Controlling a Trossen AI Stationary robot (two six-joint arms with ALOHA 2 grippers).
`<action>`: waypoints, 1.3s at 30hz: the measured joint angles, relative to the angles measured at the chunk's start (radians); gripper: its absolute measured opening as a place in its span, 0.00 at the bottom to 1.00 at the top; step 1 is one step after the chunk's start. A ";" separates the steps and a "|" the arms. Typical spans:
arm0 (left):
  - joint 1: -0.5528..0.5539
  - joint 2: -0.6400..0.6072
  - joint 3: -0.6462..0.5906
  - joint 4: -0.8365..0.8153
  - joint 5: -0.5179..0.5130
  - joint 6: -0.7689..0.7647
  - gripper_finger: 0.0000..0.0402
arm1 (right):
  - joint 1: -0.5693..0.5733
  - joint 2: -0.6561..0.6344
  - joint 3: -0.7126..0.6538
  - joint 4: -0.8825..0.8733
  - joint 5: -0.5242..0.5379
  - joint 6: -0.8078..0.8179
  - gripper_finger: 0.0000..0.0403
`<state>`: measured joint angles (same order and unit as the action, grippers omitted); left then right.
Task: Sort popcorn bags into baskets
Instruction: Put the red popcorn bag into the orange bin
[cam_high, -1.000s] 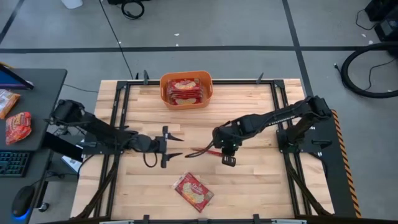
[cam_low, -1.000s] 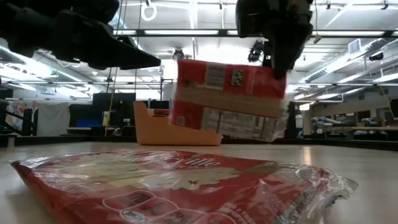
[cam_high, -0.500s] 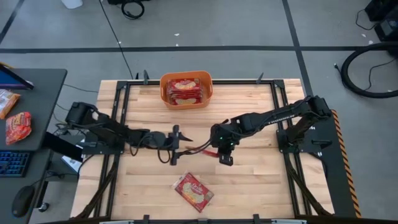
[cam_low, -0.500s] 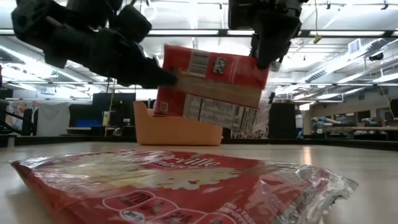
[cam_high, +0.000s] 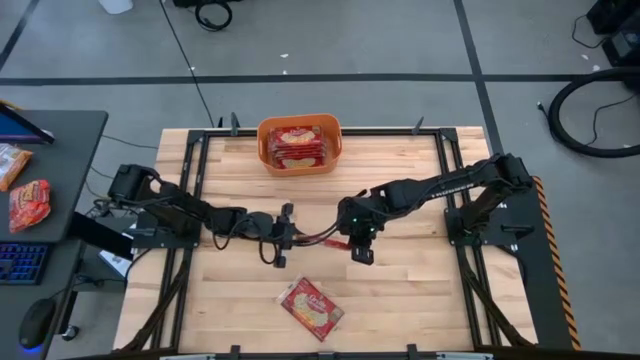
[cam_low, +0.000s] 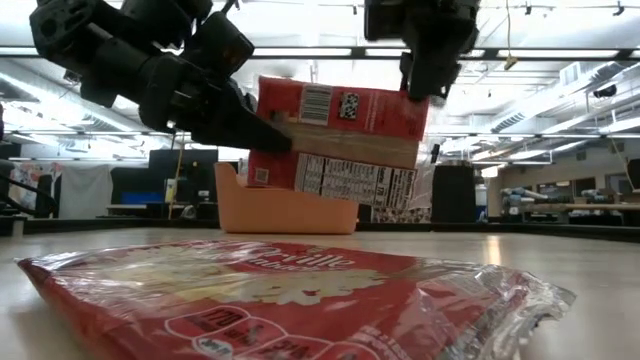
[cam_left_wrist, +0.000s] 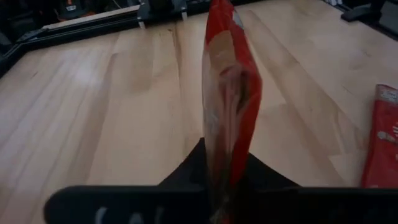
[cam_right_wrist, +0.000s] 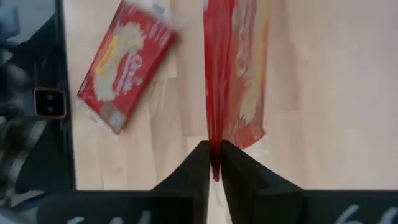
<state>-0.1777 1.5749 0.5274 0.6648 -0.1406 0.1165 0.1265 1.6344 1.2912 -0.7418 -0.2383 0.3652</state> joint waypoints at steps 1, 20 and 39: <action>0.004 0.000 0.000 0.000 -0.001 0.000 0.06 | 0.000 0.000 0.030 -0.031 0.031 -0.003 0.13; 0.012 0.000 0.095 -0.144 -0.031 -0.115 0.08 | 0.099 0.045 0.214 -0.029 0.407 -0.128 0.41; 0.010 0.000 0.130 -0.223 -0.077 -0.185 0.08 | 0.089 0.150 0.246 -0.070 0.509 -0.217 0.45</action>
<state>-0.1673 1.5745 0.6571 0.4422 -0.2172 -0.0681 0.2151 1.7844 1.5376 -0.8117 0.2702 0.1477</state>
